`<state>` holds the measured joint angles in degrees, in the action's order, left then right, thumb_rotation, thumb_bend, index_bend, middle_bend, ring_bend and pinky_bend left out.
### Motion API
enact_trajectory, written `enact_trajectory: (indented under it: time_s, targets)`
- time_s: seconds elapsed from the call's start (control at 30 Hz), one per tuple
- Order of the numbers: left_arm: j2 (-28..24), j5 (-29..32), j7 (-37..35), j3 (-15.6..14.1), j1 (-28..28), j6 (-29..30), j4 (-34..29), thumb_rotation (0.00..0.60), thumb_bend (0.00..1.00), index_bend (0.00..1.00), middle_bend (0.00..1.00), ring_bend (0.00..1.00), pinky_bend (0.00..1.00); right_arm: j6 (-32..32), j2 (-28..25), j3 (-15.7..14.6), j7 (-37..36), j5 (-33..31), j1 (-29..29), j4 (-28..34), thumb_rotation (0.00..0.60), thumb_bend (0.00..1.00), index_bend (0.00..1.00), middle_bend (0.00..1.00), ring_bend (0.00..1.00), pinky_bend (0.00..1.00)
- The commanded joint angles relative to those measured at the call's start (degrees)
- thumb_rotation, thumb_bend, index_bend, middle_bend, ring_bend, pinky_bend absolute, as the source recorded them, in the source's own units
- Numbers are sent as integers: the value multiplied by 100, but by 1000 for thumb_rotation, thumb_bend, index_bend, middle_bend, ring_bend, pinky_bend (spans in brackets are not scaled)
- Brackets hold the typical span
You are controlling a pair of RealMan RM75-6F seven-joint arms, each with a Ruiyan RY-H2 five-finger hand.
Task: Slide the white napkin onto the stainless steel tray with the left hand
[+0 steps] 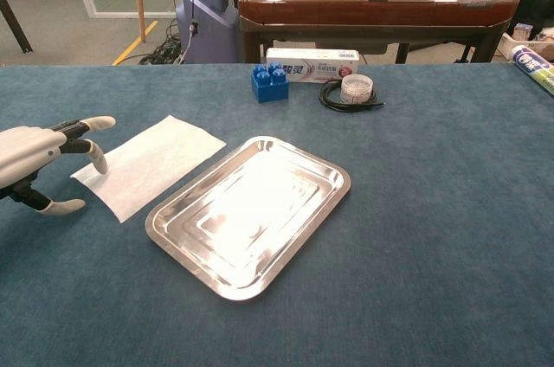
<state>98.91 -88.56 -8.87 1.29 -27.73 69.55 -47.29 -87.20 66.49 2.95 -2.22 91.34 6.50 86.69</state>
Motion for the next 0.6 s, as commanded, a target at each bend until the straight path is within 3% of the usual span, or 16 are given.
enact_trajectory:
  time_s: [0.03,0.6]
  targets:
    - [74,6,-47,26,10,71,74,600,247,374,0,0,176,4,-1,0,1,-1,1,2,600,451,405,306,180,409]
    - [265,50,-20,44,-42,26,281,600,247,389,0,0,181,5,-12,4,-12,-9,1,11,600,452,405,306,180,409]
